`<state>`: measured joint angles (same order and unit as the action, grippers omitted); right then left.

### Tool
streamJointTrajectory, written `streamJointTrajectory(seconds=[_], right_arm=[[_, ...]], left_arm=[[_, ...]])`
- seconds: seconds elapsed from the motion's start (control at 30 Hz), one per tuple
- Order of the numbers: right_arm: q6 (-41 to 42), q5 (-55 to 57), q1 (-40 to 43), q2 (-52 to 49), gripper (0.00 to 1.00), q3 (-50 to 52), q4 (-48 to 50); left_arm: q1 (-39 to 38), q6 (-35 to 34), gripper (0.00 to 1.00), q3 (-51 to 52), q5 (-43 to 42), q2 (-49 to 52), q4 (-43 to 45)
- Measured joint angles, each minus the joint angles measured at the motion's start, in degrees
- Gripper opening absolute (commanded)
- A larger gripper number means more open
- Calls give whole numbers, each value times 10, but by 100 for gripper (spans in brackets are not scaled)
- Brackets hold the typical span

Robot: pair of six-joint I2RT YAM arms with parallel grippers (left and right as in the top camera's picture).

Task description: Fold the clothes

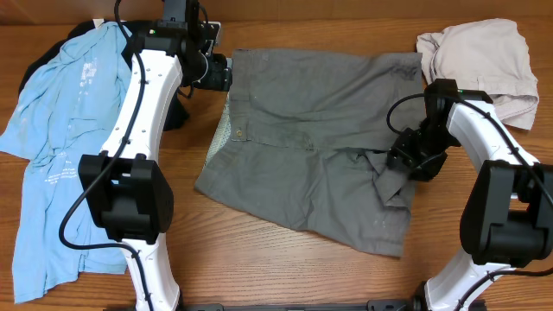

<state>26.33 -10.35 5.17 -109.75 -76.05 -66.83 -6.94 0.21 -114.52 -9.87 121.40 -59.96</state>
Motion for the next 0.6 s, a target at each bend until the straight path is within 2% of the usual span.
streamJointTrajectory(seconds=[0.07,0.13,0.37,0.4,0.47,0.53,0.57,0.6], right_arm=[[2,-3,0,0,7,0,11],[3,-8,2,0,4,0,29],[-11,-14,72,0,7,-9,62],[-16,-14,83,0,16,-10,66],[-27,-14,110,0,44,-12,81],[-54,-17,138,0,79,-13,97],[-63,-20,147,0,91,-13,101],[-78,-27,154,0,98,-13,105]], left_arm=[[0,0,73,0,0,0,0],[0,0,72,0,0,0,-1],[0,0,72,0,0,0,-2],[0,0,72,0,0,0,-2],[0,0,72,0,0,0,-2],[0,0,72,0,0,0,-2],[0,0,72,0,0,0,-2],[0,0,72,0,0,0,0]])
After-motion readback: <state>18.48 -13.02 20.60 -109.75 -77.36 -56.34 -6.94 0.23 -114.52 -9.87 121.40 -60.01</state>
